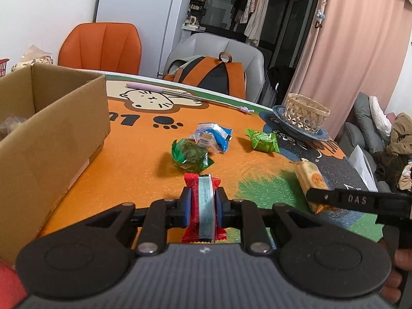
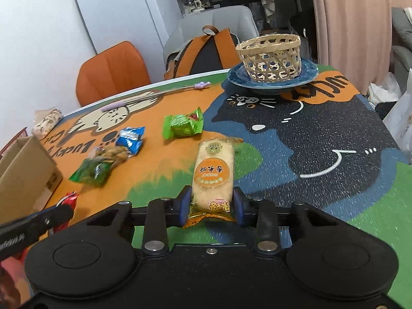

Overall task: Organize snacks
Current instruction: 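Carry red-white candy bar and cream cake pack toward the box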

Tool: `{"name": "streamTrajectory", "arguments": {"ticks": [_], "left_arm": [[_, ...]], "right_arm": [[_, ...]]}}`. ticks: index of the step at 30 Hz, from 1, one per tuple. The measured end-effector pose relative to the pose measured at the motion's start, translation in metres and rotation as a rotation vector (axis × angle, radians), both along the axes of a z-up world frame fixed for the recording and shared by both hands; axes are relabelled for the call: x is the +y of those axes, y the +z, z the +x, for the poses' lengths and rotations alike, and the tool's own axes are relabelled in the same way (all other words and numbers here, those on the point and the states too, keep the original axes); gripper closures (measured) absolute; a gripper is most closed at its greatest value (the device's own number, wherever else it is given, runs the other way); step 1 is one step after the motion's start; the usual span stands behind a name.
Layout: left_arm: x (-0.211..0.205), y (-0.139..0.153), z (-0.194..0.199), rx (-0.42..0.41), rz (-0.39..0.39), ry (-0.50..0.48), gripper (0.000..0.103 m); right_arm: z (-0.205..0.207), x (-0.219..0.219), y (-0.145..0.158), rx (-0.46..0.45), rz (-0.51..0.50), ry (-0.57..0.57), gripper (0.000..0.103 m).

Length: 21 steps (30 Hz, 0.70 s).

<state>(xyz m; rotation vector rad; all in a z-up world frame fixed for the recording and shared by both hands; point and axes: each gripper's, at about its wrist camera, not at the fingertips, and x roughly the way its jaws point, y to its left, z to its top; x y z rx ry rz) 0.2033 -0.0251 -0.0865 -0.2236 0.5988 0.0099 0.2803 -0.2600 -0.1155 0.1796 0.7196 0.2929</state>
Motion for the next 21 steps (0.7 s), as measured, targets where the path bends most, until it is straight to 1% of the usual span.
{"name": "streamTrajectory", "arguments": {"ticks": [4,6,8,9,11,12,13,14,17,21], "left_arm": [[-0.002,0.003,-0.003,-0.006,0.002,-0.002,0.085],[-0.003,0.004,-0.005,-0.005,0.003,-0.001,0.085],[-0.003,0.005,-0.006,-0.005,0.006,0.000,0.085],[-0.002,0.007,-0.007,-0.007,0.009,0.001,0.085],[0.000,0.011,-0.008,-0.015,0.014,0.009,0.085],[0.001,0.013,-0.009,-0.020,0.016,0.013,0.085],[0.003,0.016,-0.011,-0.027,0.017,0.018,0.085],[0.005,0.019,-0.012,-0.035,0.017,0.023,0.085],[0.011,0.026,-0.016,-0.056,0.014,0.035,0.085],[0.018,0.035,-0.020,-0.079,0.011,0.044,0.085]], "right_arm": [[-0.004,0.004,0.001,-0.019,-0.028,0.014,0.063],[-0.003,0.005,0.000,-0.025,-0.029,0.009,0.049],[-0.001,0.007,0.000,-0.038,-0.041,0.009,0.043],[0.001,0.009,-0.001,-0.041,-0.049,0.012,0.043],[0.005,0.011,-0.005,-0.041,-0.060,0.011,0.044],[0.007,0.011,-0.007,-0.029,-0.070,0.000,0.053],[0.006,0.010,-0.007,-0.044,-0.079,-0.018,0.059],[0.008,0.010,-0.007,-0.038,-0.079,-0.023,0.067],[0.009,0.005,-0.005,-0.026,-0.016,-0.016,0.068],[0.002,0.007,0.009,-0.068,0.024,-0.010,0.068]]}}
